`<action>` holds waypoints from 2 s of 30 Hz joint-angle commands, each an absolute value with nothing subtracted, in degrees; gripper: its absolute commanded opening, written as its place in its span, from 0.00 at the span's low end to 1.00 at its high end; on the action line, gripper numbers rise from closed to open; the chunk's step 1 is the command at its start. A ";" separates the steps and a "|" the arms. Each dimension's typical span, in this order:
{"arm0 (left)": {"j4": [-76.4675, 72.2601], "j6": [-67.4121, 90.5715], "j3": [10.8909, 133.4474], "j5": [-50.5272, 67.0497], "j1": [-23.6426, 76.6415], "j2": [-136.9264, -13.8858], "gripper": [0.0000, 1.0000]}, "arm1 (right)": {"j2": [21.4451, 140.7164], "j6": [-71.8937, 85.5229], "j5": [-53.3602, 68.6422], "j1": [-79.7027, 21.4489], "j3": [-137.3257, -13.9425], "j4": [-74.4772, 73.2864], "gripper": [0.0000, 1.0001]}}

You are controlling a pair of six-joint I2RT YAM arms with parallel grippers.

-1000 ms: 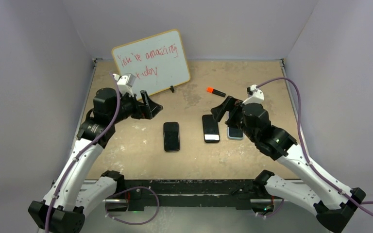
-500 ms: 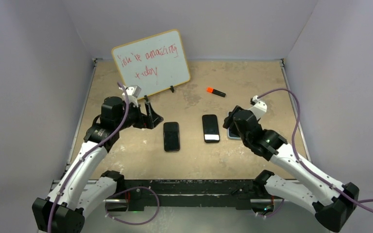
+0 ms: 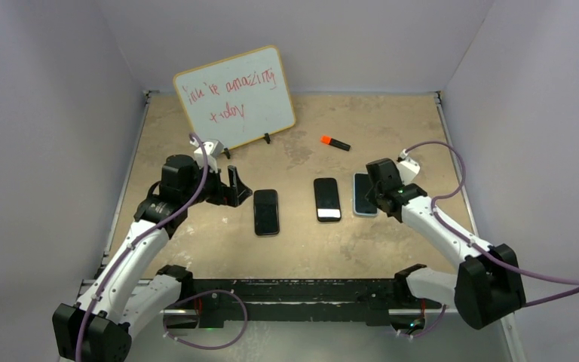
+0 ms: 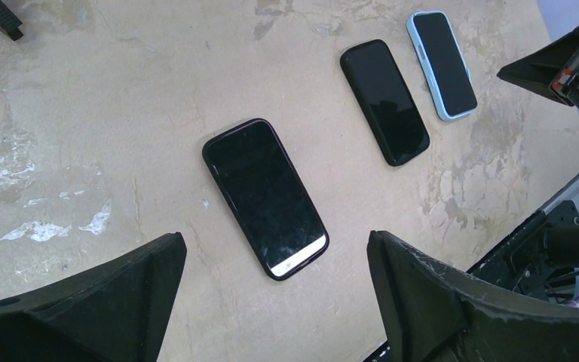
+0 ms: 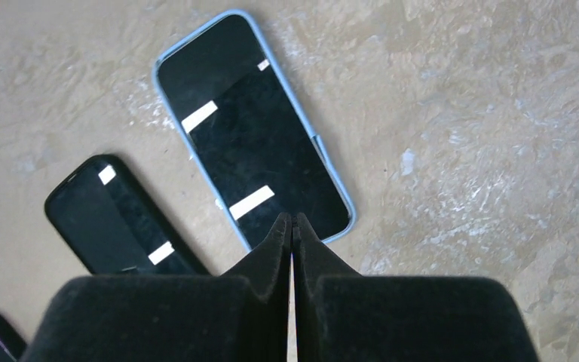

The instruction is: Put the phone into the phone case

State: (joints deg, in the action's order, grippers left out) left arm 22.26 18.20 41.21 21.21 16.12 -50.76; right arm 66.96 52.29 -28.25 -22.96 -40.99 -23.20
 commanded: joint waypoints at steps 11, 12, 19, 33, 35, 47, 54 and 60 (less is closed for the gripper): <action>21.16 16.02 41.26 20.74 15.73 -50.87 0.96 | 71.00 51.98 -21.49 -15.61 -40.03 -19.95 0.00; 21.18 16.00 41.30 20.75 15.73 -50.96 0.96 | 71.28 52.22 -21.12 -15.57 -39.59 -19.76 0.00; 21.31 16.00 41.31 20.27 15.73 -51.50 0.96 | 74.03 56.63 -18.22 -15.54 -32.33 -16.13 0.00; 22.08 15.92 41.87 19.55 15.73 -52.24 0.96 | 67.10 49.16 -15.09 -15.47 -40.09 -19.27 0.00; 22.23 15.70 42.53 19.95 15.73 -52.37 0.96 | 65.79 45.18 -10.81 -15.45 -41.84 -18.14 0.00; 23.00 19.76 51.81 22.60 15.73 -51.89 0.97 | 54.60 33.86 6.58 -15.53 -51.72 -17.30 0.99; 24.09 22.34 56.63 21.93 15.73 -51.17 0.97 | 48.82 33.47 6.84 -15.55 -54.11 -16.14 0.99; 23.15 23.33 56.81 20.69 15.73 -48.74 0.97 | 46.82 34.71 10.29 -15.49 -53.30 -13.91 0.99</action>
State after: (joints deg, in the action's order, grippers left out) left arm 24.82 21.76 54.72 21.37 16.12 -50.81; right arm 47.90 35.09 6.33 -15.64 -52.75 -16.36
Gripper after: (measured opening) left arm 0.965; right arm 0.987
